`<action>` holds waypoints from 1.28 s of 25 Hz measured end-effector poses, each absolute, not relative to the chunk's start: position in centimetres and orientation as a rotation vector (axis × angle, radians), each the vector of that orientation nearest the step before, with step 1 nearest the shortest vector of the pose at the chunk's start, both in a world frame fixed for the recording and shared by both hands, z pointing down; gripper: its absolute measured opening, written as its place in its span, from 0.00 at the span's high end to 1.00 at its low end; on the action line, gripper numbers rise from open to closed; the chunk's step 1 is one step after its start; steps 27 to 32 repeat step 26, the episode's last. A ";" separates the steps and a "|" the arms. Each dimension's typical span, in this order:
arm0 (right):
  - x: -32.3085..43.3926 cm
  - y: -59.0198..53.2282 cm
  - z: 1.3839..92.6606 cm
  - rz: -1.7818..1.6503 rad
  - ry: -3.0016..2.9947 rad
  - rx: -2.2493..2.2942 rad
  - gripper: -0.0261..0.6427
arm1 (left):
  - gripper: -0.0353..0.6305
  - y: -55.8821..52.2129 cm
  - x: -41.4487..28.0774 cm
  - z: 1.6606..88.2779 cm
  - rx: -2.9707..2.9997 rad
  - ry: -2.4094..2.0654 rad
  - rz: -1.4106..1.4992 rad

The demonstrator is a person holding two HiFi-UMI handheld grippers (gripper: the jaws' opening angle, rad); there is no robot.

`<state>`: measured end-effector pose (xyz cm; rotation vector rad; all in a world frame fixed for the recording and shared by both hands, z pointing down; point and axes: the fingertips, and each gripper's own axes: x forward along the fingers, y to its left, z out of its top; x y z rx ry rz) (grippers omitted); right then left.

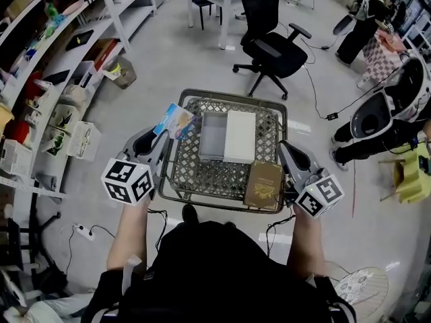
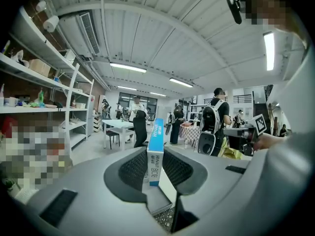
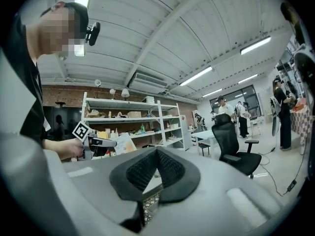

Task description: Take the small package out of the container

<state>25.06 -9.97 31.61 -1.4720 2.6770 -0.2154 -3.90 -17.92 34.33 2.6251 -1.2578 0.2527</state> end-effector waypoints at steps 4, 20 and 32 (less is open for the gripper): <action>25.8 -9.6 31.2 -0.168 2.665 -1.509 0.95 | 0.80 -17.6 -4.0 34.2 2.619 -1.283 0.248; 24.8 -9.8 31.1 -0.202 2.648 -1.477 0.95 | 0.80 -17.6 -2.8 33.9 2.646 -1.263 0.248; 24.0 -10.6 31.1 -0.212 2.652 -1.470 0.95 | 0.80 -18.4 -3.3 34.1 2.644 -1.255 0.251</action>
